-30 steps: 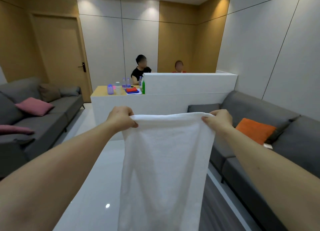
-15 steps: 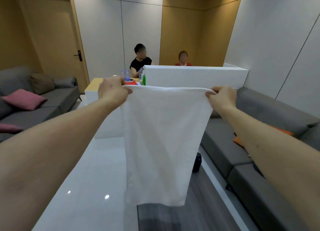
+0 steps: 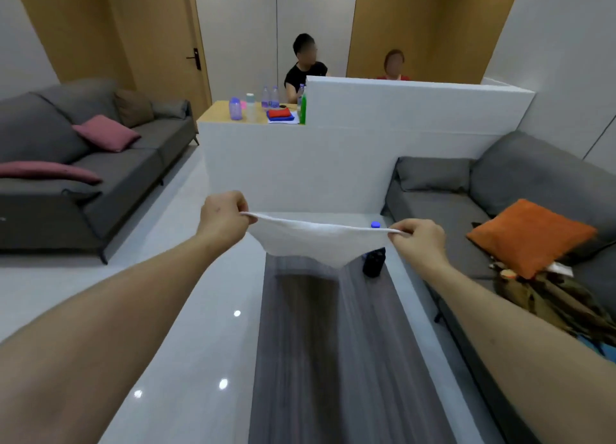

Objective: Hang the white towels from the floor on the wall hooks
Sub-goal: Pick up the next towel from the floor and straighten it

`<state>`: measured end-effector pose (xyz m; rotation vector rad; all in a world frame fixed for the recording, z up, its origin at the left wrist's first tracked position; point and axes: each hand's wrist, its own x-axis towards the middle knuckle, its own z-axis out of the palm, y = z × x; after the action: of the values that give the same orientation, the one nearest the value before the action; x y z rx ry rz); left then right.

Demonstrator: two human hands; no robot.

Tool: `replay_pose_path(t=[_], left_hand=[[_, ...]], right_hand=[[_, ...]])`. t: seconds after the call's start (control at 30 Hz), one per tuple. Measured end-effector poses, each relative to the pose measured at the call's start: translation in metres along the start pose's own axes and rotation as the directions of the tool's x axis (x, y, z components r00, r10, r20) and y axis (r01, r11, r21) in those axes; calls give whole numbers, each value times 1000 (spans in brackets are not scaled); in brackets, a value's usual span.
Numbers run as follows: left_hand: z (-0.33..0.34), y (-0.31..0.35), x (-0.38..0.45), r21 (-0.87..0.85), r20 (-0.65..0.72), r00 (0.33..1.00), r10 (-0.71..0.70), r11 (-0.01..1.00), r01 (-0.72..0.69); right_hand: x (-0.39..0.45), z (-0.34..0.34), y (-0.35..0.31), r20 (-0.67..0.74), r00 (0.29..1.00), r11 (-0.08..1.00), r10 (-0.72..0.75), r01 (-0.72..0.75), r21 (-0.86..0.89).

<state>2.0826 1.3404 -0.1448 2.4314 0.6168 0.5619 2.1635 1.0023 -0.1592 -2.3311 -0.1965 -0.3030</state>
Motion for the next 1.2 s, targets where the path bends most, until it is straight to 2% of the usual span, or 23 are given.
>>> replay_pose_path(t=[0.13,0.27,0.47,0.7,0.93,1.2], left_hand=[[43,-29,-91,14,135,985,-104,995,103],[83,-61,-176,79,285,940,-189,982,174],[108,-106,-283,204,460,861,-218,969,137],[93,-146,-380,250,607,765,-215,965,73],[82,-160,-392,249,593,778,-208,966,69],[130,-168,-329,257,569,788,-236,961,102]], right_hand=[[-67,9,63,148,979,990,138,-141,10],[-139,20,122,225,949,975,222,-213,-64],[-258,24,175,263,896,934,357,-336,-124],[-378,5,191,303,861,909,408,-354,-220],[-395,7,186,294,853,898,431,-375,-231],[-325,55,206,337,807,869,484,-398,-295]])
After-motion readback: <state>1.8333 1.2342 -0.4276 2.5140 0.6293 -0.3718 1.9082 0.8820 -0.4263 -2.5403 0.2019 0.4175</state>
